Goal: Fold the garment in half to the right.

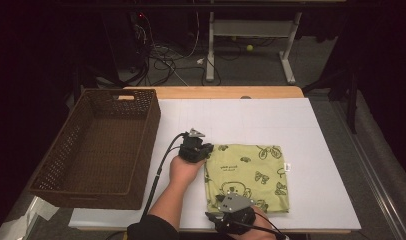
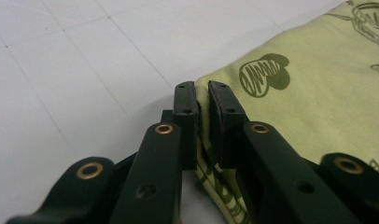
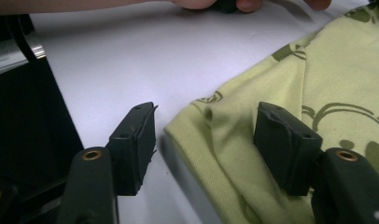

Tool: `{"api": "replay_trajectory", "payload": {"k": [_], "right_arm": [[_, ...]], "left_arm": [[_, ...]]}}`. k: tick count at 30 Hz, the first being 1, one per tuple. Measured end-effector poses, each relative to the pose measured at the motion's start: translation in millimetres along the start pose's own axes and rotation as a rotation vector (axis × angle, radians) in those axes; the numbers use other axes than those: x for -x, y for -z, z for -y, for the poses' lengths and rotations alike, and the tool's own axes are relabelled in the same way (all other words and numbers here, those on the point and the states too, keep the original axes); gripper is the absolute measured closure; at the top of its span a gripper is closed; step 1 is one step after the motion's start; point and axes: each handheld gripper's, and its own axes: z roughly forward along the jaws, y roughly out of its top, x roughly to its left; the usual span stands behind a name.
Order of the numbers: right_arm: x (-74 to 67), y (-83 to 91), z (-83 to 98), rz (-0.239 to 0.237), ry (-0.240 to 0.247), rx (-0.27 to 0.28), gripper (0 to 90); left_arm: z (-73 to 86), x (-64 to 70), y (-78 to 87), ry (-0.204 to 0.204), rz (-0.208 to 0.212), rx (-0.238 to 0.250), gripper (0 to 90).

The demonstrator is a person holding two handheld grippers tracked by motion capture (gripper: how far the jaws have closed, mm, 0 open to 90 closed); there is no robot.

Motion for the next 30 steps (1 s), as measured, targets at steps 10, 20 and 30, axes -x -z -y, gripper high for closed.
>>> {"api": "replay_trajectory", "payload": {"k": [10, 20, 30], "right_arm": [[1.5, -2.0, -2.2, 0.061, -0.005, 0.000, 72.0], [2.9, 5.8, -3.8, 0.066, -0.017, 0.051, 80.0], [4.7, 24.5, -8.3, 0.087, -0.020, 0.133, 80.1]], "left_arm": [[0.2, -0.3, 0.3, 0.001, 0.003, 0.001, 78.7], [-0.2, -1.3, 1.6, 0.007, 0.017, 0.010, 78.6], [-5.4, 2.6, 11.2, 0.015, 0.006, 0.073, 78.7]]}}
